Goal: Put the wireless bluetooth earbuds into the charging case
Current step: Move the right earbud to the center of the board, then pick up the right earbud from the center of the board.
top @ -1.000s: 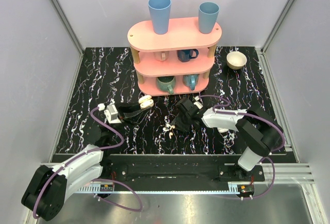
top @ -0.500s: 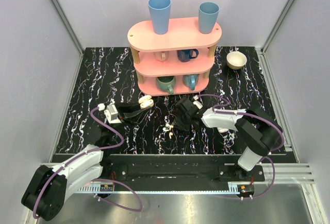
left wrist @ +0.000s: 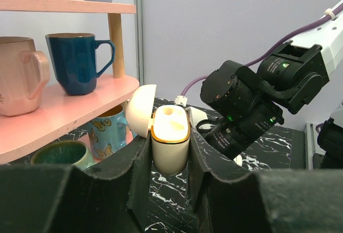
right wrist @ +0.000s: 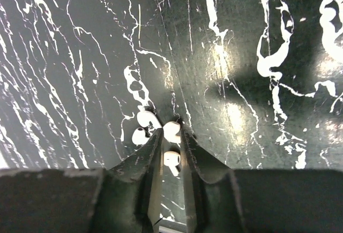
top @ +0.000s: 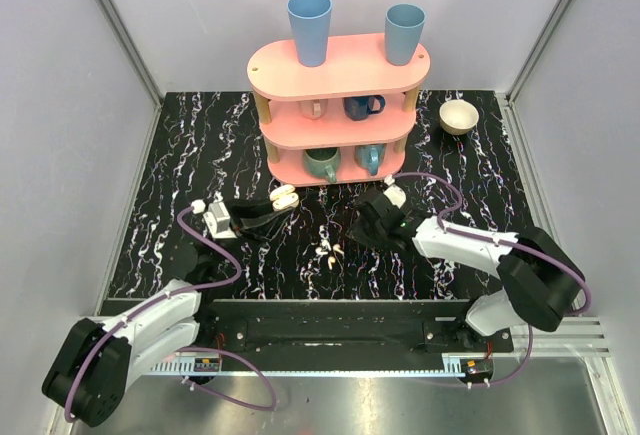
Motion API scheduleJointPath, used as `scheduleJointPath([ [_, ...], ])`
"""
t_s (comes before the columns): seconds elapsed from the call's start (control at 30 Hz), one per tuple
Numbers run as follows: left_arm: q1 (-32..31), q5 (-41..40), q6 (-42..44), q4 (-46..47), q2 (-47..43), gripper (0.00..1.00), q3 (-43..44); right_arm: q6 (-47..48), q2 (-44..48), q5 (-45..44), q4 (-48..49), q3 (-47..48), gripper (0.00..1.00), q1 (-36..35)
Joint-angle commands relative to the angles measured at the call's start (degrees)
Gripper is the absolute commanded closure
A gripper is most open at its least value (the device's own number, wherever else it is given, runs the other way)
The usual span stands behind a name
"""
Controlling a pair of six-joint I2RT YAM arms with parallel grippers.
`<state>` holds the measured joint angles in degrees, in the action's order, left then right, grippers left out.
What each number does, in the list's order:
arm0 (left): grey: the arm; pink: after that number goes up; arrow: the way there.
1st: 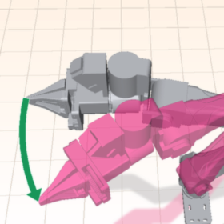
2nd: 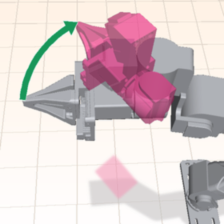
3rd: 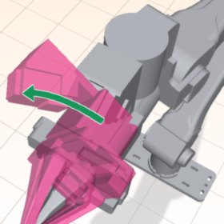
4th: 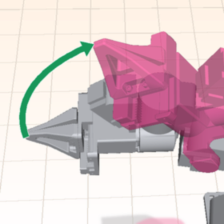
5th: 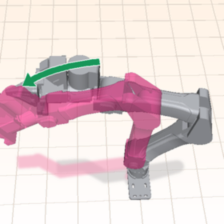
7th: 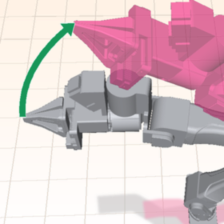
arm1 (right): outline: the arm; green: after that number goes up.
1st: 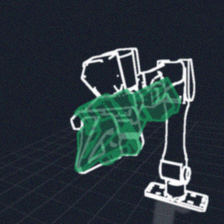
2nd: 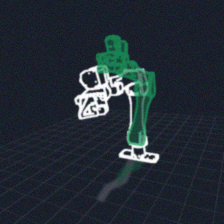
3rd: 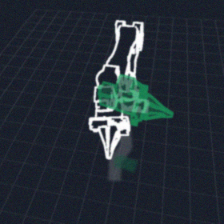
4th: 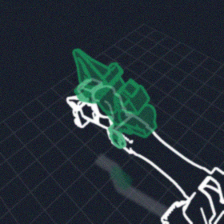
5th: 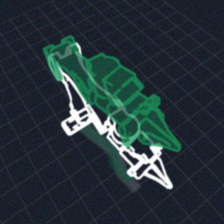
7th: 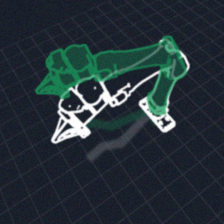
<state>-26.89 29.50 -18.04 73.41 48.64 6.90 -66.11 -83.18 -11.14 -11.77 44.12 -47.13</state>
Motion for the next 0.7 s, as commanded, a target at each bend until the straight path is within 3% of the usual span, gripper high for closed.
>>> scheduleJointPath([
  [0.0, 0.26, -0.58, -0.33, 16.68, 0.4, 1.0, 1.1, 7.82, 1.0, 0.39, -0.01, 1.05, 0.69, -0.5],
  [0.27, 0.26, -0.93, 0.11, 16.59, 0.31, 1.0, 0.93, 24.24, -3.57, 10.34, 2.81, 4.65, 0.48, -0.59],
  [0.67, 0.26, -3.74, 2.92, 11.68, -3.64, 1.0, 0.4, 34.9, -9.54, 9.82, -4.66, 12.3, 0.46, -1.03],
])
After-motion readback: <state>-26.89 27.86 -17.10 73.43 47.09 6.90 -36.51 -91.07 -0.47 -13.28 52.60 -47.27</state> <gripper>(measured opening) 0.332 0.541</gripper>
